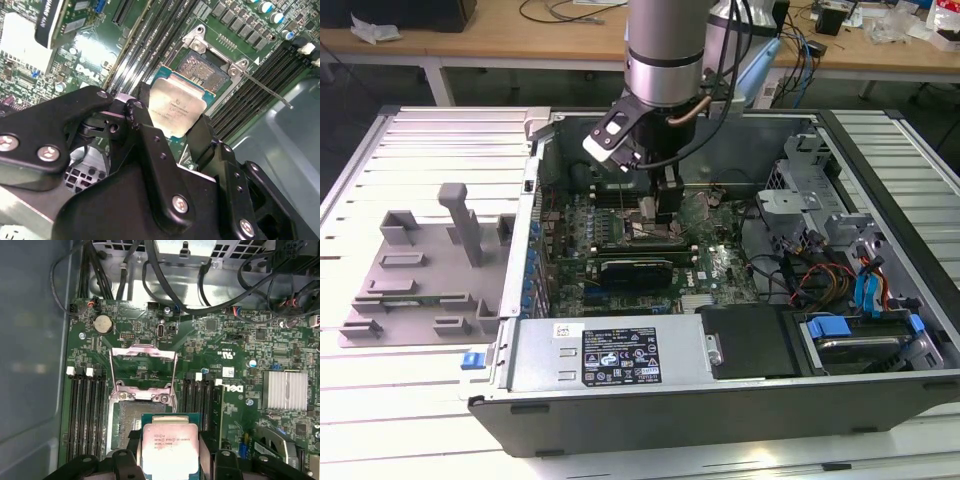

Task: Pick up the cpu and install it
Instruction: 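Place the cpu into insertion slot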

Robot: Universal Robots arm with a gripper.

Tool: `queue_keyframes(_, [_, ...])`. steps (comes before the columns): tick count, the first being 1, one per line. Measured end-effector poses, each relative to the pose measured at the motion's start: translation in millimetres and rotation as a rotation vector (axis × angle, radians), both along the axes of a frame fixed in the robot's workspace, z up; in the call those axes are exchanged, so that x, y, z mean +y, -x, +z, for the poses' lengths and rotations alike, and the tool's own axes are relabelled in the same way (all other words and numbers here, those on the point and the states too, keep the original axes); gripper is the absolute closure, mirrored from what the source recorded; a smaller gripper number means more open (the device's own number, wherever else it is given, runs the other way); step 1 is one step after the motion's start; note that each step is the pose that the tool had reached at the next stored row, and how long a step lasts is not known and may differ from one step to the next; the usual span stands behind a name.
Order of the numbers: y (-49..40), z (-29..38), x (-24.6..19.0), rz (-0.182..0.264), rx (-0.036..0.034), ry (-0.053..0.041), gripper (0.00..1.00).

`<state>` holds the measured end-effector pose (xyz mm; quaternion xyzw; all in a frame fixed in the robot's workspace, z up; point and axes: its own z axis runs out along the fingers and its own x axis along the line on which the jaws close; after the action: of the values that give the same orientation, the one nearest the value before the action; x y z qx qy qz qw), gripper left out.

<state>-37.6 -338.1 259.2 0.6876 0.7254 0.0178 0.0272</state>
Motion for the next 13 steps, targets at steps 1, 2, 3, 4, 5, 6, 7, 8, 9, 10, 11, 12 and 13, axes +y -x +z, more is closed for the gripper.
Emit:
queue_keyframes(1, [0.0,-1.7,1.8,0.0,0.0001,0.0,0.46])
queue_keyframes(2, [-0.1,-5.2,3.7,0.006,0.0,-0.004,0.46])
queue_keyframes(3, [0.0,-7.4,5.0,0.007,0.0001,-0.0051,0.46])
queue_keyframes(4, [0.0,-8.7,6.1,0.007,0.0,-0.0053,0.46])
queue_keyframes(5, [0.0,-10.0,7.5,0.007,-0.0001,-0.0055,0.46])
queue_keyframes(6, [0.0,-12.0,10.8,0.007,0.0001,-0.0051,0.46])
queue_keyframes(7, [0.0,-14.2,12.3,0.007,-0.0001,-0.0056,0.46])
queue_keyframes(8, [0.0,-15.9,12.8,0.007,-0.0001,-0.0056,0.46])
queue_keyframes(9, [0.1,-17.6,13.1,0.007,0.0,-0.0055,0.46])
queue_keyframes(10, [0.1,-23.4,14.1,0.007,0.0001,-0.0054,0.46])
queue_keyframes(11, [0.1,-27.1,15.3,0.007,0.0,-0.0055,0.46])
queue_keyframes(12, [0.1,-29.1,17.3,0.007,0.0,-0.0054,0.46])
queue_keyframes(13, [0.1,-31.5,19.1,0.007,-0.0001,-0.0057,0.46])
